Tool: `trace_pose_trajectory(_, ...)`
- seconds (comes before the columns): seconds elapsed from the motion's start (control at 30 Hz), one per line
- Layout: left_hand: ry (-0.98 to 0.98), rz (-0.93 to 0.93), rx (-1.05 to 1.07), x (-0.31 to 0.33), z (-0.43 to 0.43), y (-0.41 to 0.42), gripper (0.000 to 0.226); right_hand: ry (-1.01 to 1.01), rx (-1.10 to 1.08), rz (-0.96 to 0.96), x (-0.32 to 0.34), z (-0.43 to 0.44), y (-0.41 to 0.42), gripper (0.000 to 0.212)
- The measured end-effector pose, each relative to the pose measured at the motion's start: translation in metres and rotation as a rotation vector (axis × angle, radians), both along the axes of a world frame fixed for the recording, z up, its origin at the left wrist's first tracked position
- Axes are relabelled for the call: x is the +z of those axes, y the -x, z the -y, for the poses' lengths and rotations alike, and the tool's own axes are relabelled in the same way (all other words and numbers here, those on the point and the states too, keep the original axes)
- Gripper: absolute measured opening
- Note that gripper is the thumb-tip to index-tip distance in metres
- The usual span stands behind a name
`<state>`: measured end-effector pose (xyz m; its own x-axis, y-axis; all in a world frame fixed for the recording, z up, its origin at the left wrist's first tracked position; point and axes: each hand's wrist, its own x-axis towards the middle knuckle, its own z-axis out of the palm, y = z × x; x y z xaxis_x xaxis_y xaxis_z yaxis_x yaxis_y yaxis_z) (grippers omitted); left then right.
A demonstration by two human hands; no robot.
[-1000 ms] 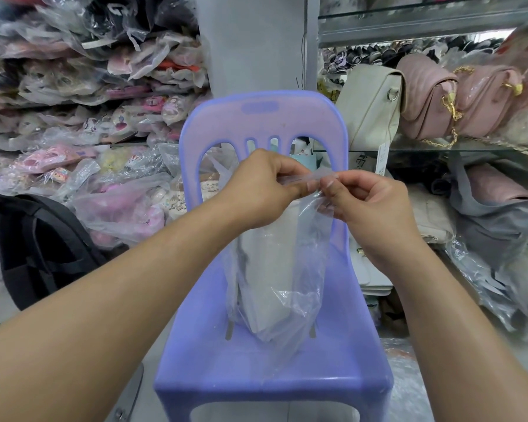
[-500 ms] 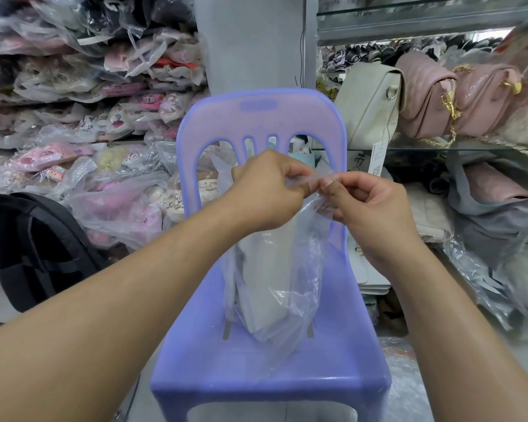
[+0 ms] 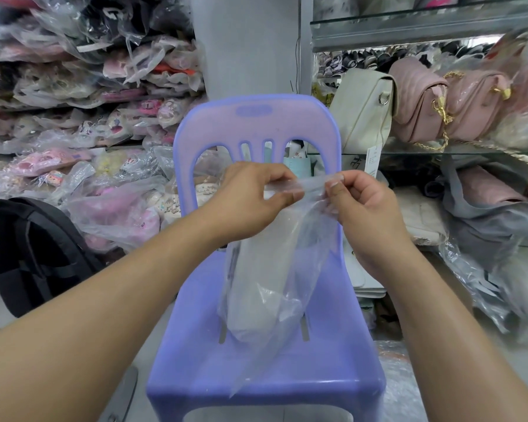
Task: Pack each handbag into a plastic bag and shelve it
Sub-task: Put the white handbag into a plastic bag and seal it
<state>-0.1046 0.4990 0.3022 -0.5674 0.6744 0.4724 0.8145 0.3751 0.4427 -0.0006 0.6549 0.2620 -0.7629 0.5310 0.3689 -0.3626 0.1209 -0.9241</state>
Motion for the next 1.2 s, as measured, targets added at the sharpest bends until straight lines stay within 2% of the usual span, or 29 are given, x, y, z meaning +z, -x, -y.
trace_pose_trajectory(0.1,-0.061,-0.007,-0.007,0.004,-0.002,-0.002,0.012,0.065,0.03,-0.008,0.004,0.002,0.0,0.011)
trace_pose_trajectory(0.2,-0.106,-0.036,0.011,0.008,-0.002,-0.003,0.006,-0.027,0.078,-0.006,0.008,0.008,0.001,0.006)
trace_pose_trajectory(0.4,-0.198,-0.104,0.118,0.018,0.001,-0.009,0.022,-0.117,0.041,0.038,0.021,0.02,0.013,0.024)
trace_pose_trajectory(0.57,-0.286,-0.33,0.217,0.033,0.003,-0.012,0.012,-0.169,-0.05,-0.078,0.035,0.028,0.021,0.032)
trace_pose_trajectory(0.63,-0.304,-0.364,0.169,0.035,0.006,-0.009,0.009,-0.186,-0.077,-0.105,0.039,0.029,0.023,0.029)
trace_pose_trajectory(0.7,-0.269,-0.291,0.116,0.035,0.011,-0.006,0.008,-0.189,-0.09,-0.111,0.041,0.028,0.023,0.026)
trace_pose_trajectory(0.8,-0.218,-0.067,0.068,0.035,0.016,-0.002,0.009,-0.175,-0.076,-0.104,0.042,0.03,0.022,0.023)
trace_pose_trajectory(0.97,-0.063,0.137,0.043,0.033,0.023,0.002,0.019,-0.038,-0.009,-0.048,0.043,0.033,0.022,0.024)
trace_pose_trajectory(1.07,-0.118,0.27,0.03,0.029,0.022,-0.005,0.016,-0.033,-0.013,-0.03,0.041,0.032,0.02,0.015)
trace_pose_trajectory(1.2,-0.19,0.443,0.025,0.036,0.021,-0.013,0.018,-0.043,-0.093,-0.044,0.039,0.027,0.017,0.02)
